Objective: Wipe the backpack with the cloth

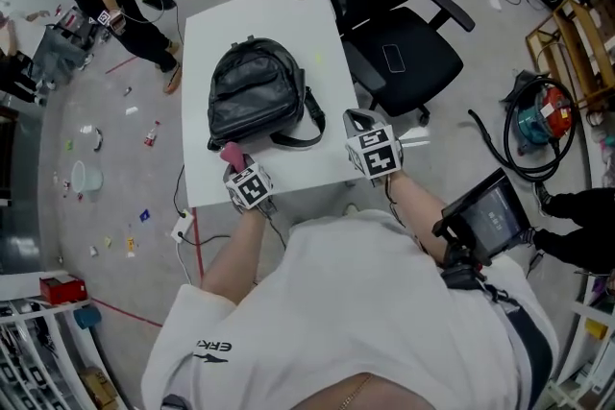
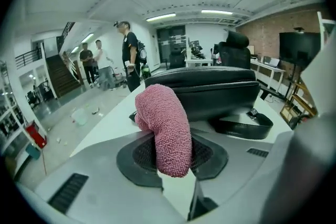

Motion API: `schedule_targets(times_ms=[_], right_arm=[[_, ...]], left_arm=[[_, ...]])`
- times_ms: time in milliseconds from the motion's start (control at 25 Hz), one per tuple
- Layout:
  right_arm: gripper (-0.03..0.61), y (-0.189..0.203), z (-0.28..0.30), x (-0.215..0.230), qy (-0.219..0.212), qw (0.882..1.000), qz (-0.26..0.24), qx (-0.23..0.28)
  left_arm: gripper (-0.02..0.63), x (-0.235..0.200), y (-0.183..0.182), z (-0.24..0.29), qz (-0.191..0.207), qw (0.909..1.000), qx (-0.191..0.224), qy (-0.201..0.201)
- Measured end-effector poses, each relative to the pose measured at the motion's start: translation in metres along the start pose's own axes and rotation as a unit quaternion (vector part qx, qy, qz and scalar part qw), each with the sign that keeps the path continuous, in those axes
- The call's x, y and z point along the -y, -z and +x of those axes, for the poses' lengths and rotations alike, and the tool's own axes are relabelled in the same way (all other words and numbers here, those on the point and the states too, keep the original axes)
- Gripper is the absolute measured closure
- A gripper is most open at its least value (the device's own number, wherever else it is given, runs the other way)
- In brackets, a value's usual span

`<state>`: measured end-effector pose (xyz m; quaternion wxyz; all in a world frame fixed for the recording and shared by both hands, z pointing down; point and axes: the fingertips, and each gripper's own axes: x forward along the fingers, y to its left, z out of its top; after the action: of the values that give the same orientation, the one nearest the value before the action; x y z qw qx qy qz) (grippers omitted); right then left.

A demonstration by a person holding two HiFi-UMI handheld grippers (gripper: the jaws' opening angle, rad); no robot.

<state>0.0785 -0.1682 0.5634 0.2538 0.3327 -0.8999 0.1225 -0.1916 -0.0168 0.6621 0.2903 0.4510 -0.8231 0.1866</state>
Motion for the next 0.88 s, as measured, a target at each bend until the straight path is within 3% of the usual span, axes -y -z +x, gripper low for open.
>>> schedule_targets(times_ms=[280, 480, 680, 880], right_arm=[[0.574, 0.0, -0.011, 0.016, 0.02, 1.0, 0.007, 0.006], [0.574, 0.006, -0.02, 0.031, 0.04, 0.999, 0.017, 0.006], [0.574, 0.017, -0.026, 0.034, 0.05, 0.998, 0.024, 0.0], [0.574, 0.02, -0.027, 0.032, 0.048, 0.999, 0.025, -0.002]], left_arm=[[0.522, 0.048, -0.003, 0.008, 0.006, 0.9993, -0.017, 0.032], [0.522, 0.087, -0.003, 0.01, 0.053, 0.9958, -0.014, 0.073], [0.522, 0.135, -0.004, 0.003, 0.122, 0.984, -0.004, 0.13], [0.522, 0.171, -0.004, 0.001, 0.164, 0.9704, -0.017, 0.176]])
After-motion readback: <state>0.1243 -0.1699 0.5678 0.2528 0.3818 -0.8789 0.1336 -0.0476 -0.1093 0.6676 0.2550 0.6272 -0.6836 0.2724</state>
